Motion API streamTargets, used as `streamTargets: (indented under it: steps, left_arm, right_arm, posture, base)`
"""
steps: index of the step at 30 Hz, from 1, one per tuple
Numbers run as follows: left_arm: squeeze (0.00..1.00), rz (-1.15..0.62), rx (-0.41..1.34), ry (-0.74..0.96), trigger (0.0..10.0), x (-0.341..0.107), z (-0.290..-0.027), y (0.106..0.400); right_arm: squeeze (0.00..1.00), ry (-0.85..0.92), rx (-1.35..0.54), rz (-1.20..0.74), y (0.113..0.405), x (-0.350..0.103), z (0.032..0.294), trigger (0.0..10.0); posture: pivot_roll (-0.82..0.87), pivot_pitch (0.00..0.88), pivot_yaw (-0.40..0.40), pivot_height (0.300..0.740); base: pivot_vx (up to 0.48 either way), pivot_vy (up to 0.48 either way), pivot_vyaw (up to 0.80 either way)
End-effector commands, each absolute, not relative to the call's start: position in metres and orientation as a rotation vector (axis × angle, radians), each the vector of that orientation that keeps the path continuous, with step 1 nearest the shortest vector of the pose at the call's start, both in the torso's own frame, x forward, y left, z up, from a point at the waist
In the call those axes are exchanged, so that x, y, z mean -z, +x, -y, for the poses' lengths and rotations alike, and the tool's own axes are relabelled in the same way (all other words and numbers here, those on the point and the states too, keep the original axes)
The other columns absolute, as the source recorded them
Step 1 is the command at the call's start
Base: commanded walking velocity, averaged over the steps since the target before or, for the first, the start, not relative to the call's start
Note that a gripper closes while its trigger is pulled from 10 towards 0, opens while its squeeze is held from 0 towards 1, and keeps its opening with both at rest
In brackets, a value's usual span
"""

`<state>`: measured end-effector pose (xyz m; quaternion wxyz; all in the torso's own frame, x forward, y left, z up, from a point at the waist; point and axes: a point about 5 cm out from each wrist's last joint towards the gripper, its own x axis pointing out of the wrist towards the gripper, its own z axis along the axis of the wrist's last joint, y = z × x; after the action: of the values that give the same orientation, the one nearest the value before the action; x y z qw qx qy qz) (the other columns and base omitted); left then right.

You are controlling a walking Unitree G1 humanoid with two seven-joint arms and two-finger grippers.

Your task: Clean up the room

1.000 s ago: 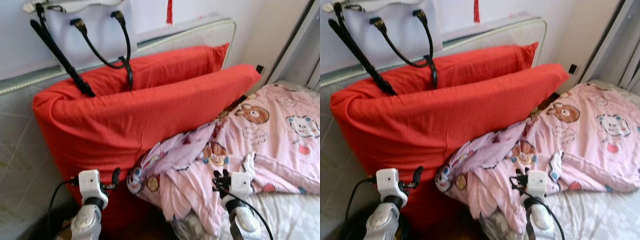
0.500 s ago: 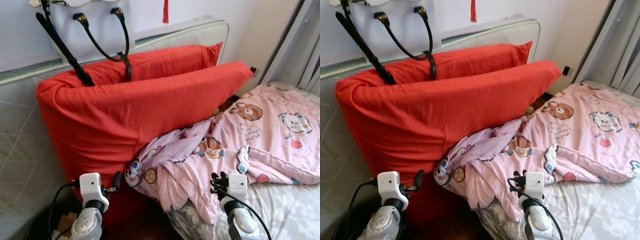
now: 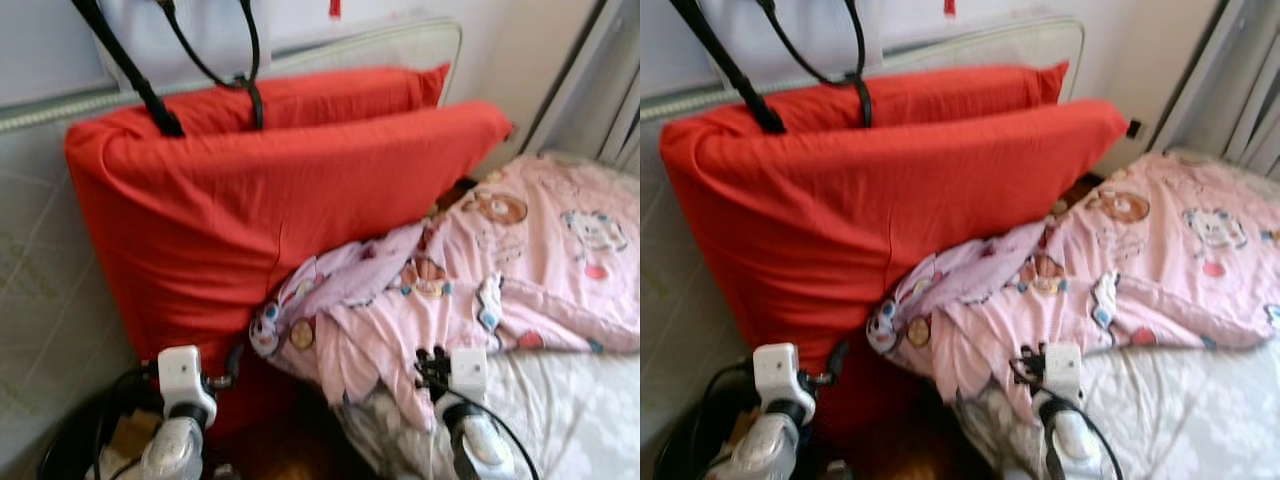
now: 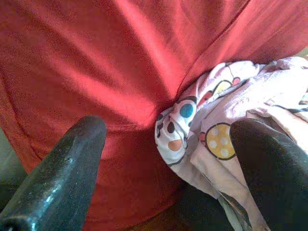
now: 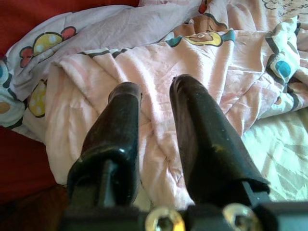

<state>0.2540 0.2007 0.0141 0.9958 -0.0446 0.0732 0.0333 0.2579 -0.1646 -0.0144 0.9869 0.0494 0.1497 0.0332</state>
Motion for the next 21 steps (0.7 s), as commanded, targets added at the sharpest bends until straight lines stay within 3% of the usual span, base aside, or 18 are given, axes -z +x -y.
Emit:
streamTargets:
  steps: [1, 21]
  left_arm:
    - [0.00, -0.153, -0.068, -0.098, 10.0, -0.014, -0.200, 0.253]
    - [0.00, -0.141, -0.069, -0.093, 10.0, -0.019, -0.206, 0.254]
  right_arm:
    - [1.00, 0.111, -0.063, -0.301, 0.258, 0.014, 0.167, 10.0]
    - [1.00, 0.133, -0.139, -0.322, 0.261, 0.015, 0.155, 10.0]
  posture:
    - [-0.04, 0.003, -0.064, 0.647]
    - [-0.02, 0.000, -0.068, 0.647]
  base:
    - [0.000, 0.000, 0.00]
    - [0.000, 0.000, 0.00]
